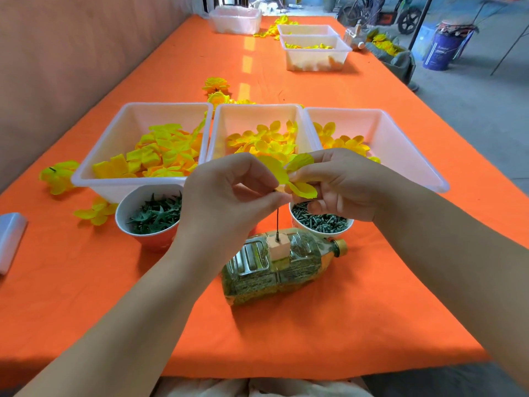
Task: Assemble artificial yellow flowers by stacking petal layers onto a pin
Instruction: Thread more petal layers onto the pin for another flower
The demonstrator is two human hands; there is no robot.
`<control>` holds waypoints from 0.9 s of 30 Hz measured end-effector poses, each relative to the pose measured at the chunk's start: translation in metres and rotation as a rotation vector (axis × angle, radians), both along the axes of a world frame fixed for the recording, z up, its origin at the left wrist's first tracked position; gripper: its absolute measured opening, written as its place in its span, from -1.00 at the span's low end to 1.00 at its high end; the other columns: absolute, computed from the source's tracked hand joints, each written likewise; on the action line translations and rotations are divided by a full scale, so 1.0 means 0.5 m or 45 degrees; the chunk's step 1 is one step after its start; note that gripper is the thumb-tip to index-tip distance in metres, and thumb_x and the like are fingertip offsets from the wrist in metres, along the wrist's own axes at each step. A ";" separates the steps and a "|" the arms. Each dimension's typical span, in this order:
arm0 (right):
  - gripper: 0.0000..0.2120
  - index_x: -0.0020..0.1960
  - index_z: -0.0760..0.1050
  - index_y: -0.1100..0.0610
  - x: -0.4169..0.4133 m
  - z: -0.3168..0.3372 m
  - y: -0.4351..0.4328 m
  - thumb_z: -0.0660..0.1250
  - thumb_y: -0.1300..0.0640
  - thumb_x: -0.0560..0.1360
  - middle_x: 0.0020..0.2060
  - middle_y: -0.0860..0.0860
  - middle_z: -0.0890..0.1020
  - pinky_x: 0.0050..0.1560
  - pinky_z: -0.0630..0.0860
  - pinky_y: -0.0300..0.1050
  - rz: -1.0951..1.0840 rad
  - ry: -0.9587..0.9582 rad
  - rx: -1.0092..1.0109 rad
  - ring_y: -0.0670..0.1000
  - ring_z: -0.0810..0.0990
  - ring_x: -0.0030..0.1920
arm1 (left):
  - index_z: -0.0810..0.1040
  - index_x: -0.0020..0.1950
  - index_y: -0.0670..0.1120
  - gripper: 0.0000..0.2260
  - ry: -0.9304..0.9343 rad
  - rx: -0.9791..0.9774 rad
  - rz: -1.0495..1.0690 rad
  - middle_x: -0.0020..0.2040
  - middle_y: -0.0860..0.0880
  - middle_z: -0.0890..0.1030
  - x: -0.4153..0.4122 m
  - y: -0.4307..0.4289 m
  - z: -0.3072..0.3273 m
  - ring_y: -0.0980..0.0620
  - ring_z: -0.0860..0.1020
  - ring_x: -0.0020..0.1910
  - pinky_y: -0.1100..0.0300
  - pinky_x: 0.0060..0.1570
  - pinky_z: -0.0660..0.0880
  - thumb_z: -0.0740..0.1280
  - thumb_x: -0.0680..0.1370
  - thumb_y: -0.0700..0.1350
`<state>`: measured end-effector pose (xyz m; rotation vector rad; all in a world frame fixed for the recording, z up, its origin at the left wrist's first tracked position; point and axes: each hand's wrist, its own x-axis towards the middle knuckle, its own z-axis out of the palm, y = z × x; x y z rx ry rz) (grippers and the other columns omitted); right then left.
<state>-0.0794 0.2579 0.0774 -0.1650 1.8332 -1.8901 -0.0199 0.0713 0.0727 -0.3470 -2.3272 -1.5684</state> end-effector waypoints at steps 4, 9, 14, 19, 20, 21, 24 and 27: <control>-0.83 -0.18 0.59 0.11 -0.001 0.001 -0.003 0.35 0.31 0.52 -0.35 0.05 0.64 -0.48 0.40 -0.26 -0.016 0.011 0.018 -0.03 0.62 -0.37 | 0.62 -0.26 0.00 -0.79 -0.005 -0.088 -0.019 -0.30 0.11 0.66 0.004 0.001 0.003 0.20 0.63 -0.37 0.26 -0.34 0.57 0.63 0.32 -0.18; -0.83 -0.15 0.58 0.11 0.005 0.003 -0.012 0.33 0.33 0.54 -0.41 -0.01 0.62 -0.44 0.37 -0.24 0.010 0.013 0.006 -0.08 0.57 -0.44 | 0.63 -0.25 -0.04 -0.81 0.025 -0.028 -0.021 -0.31 0.09 0.66 0.002 0.010 0.001 0.22 0.62 -0.35 0.40 -0.30 0.49 0.63 0.32 -0.17; -0.88 -0.11 0.55 0.15 0.011 0.003 -0.007 0.32 0.33 0.54 -0.37 0.02 0.62 -0.48 0.38 -0.27 -0.003 0.004 0.010 -0.07 0.58 -0.41 | 0.63 -0.25 -0.02 -0.81 0.000 -0.047 -0.030 -0.30 0.12 0.67 0.002 0.006 0.000 0.21 0.64 -0.36 0.40 -0.33 0.50 0.62 0.33 -0.17; -0.85 -0.16 0.57 0.12 0.009 0.011 -0.002 0.34 0.31 0.53 -0.32 0.07 0.64 -0.48 0.42 -0.26 -0.035 0.001 0.016 -0.01 0.64 -0.31 | 0.62 -0.26 0.00 -0.79 -0.012 -0.009 -0.014 -0.30 0.09 0.67 0.000 0.001 -0.003 0.16 0.66 -0.35 0.36 -0.35 0.52 0.63 0.33 -0.18; -0.83 -0.18 0.58 0.12 0.010 0.012 -0.003 0.34 0.32 0.53 -0.33 0.07 0.64 -0.48 0.42 -0.26 -0.031 0.001 0.012 -0.01 0.64 -0.32 | 0.62 -0.26 0.02 -0.79 -0.014 -0.021 -0.010 -0.30 0.10 0.67 0.001 0.000 -0.002 0.16 0.66 -0.35 0.35 -0.34 0.53 0.62 0.33 -0.17; -0.81 -0.19 0.59 0.11 0.010 0.013 -0.004 0.34 0.32 0.53 -0.33 0.07 0.64 -0.48 0.43 -0.26 -0.032 0.004 0.011 -0.01 0.63 -0.33 | 0.62 -0.26 0.03 -0.79 -0.009 -0.036 -0.005 -0.30 0.11 0.67 0.001 -0.001 -0.002 0.17 0.66 -0.35 0.34 -0.34 0.53 0.62 0.33 -0.17; -0.79 -0.21 0.61 0.09 0.010 0.012 -0.004 0.33 0.32 0.54 -0.34 0.06 0.64 -0.48 0.42 -0.27 -0.037 0.009 0.019 -0.02 0.63 -0.34 | 0.61 -0.26 0.05 -0.79 0.017 -0.070 -0.007 -0.29 0.12 0.67 0.002 -0.003 0.000 0.19 0.65 -0.36 0.33 -0.34 0.54 0.62 0.34 -0.16; -0.84 -0.16 0.58 0.11 0.011 0.011 -0.004 0.34 0.31 0.54 -0.35 0.05 0.64 -0.47 0.42 -0.26 -0.031 0.006 0.016 -0.03 0.63 -0.35 | 0.61 -0.26 0.05 -0.78 0.039 -0.104 -0.011 -0.30 0.15 0.66 -0.001 0.006 -0.005 0.21 0.63 -0.37 0.35 -0.35 0.51 0.63 0.33 -0.17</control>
